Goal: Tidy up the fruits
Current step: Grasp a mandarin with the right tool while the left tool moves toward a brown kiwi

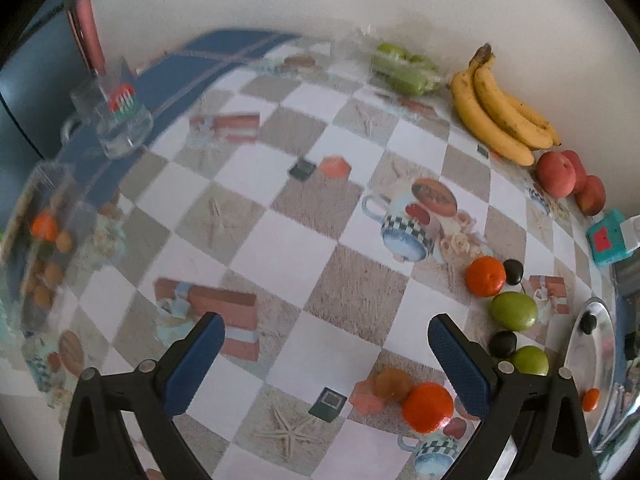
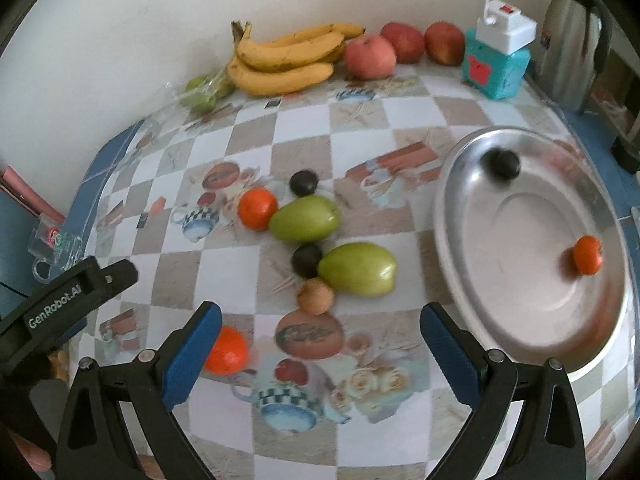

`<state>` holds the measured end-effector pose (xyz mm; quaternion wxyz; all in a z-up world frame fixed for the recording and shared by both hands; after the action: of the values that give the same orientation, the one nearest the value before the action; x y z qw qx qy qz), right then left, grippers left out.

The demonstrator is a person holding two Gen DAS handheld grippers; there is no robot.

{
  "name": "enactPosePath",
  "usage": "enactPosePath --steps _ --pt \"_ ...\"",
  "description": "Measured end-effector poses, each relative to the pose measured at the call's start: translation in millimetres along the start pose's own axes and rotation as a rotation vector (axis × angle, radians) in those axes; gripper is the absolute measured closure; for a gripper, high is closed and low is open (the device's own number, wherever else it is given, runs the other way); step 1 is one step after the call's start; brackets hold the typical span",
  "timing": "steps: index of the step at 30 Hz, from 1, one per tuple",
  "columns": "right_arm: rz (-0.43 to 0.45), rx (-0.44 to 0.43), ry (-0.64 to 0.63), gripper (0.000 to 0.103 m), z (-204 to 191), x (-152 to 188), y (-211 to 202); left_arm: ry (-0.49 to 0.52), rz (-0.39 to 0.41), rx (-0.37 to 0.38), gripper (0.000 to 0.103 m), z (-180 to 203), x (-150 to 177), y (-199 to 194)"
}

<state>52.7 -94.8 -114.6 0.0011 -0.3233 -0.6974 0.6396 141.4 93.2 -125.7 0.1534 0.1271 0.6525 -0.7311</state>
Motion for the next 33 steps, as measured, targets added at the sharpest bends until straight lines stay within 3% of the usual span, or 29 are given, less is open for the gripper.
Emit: enactPosePath --steps 5,9,14,18,21,26,33 --pt "-0.044 -0.033 -0.053 0.004 -22 10 8 -0.073 -0.06 -0.005 0.0 -15 8 14" --pt "-0.097 -0.064 -0.09 0.017 -38 21 20 -0.117 -0.078 -0.032 0.0 -29 9 21" --pt "-0.147 -0.104 -0.102 0.025 -52 31 31 -0.156 -0.08 -0.04 0.0 -40 9 22" --pt "-0.169 -0.138 -0.095 0.027 -61 34 36 -0.163 -0.083 -0.035 0.0 -41 9 23" --pt "-0.192 -0.164 -0.099 0.041 -67 37 41 -0.165 -0.086 -0.026 0.0 -40 9 23" --pt "-0.206 -0.182 -0.107 0.053 -72 41 44 -0.16 -0.086 -0.017 0.0 -38 8 22" --pt "-0.198 -0.192 -0.103 0.062 -73 39 43 -0.158 -0.086 -0.009 0.0 -34 7 22"
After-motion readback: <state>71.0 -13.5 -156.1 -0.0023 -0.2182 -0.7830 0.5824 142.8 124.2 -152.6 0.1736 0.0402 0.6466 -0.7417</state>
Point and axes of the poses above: each gripper's, at about its wrist camera, not at the fingertips, and y roughly the way its jaws point, z to its right, x to its underside, the point moved 9 cm from there along y, roughly the way its jaws point, and after that the axes turned 2 degrees about z, right-handed, at the moved point
